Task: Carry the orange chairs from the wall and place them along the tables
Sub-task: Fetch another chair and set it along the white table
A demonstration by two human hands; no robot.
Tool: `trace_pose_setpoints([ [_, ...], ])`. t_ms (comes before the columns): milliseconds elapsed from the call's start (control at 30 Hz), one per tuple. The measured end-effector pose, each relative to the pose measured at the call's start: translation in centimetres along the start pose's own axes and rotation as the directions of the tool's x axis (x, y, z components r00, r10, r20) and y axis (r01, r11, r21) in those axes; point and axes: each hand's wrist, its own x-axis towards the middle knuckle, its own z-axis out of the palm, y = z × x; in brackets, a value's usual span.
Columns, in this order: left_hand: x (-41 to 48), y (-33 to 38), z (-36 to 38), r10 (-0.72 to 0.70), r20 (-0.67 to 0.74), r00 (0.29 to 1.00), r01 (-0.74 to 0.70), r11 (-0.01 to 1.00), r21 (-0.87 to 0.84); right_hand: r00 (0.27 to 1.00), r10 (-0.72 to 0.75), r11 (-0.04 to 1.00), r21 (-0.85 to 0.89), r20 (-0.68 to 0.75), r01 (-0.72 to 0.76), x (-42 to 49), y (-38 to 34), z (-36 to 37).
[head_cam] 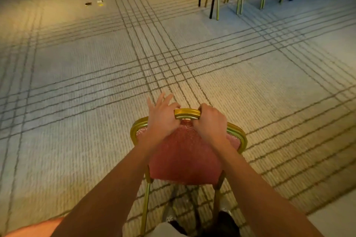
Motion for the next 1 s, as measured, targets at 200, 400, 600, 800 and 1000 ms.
trace_pose_setpoints([
  [200, 0.1, 0.2, -0.1, -0.056, 0.075, 0.996, 0.069, 0.983, -0.172, 1.0, -0.01, 1.0, -0.005, 0.002, 0.01, -0.5, 0.7, -0.1],
  [400, -0.5, 0.7, -1.1, -0.056, 0.003, 0.998, 0.056, 0.994, -0.093, 0.999, 0.041, 0.993, -0.115, 0.022, -0.038, -0.4, 0.3, 0.0],
  [600, 0.1, 0.5, -0.6, -0.072, -0.009, 0.997, 0.071, 0.994, -0.082, 0.999, 0.041, 0.987, -0.156, 0.012, -0.039, 0.4, 0.1, 0.1],
  [800, 2.3, 0.7, -0.6, -0.073, -0.03, 0.997, 0.071, 0.995, -0.065, 1.0, 0.028, 0.988, -0.148, -0.006, -0.029, 2.6, 0.8, 0.7],
  [1000, 8.2, 0.2, -0.7, -0.079, -0.013, 0.997, 0.077, 0.994, -0.083, 0.999, -0.008, 0.992, -0.129, -0.047, 0.002, 8.5, 1.7, 1.7],
])
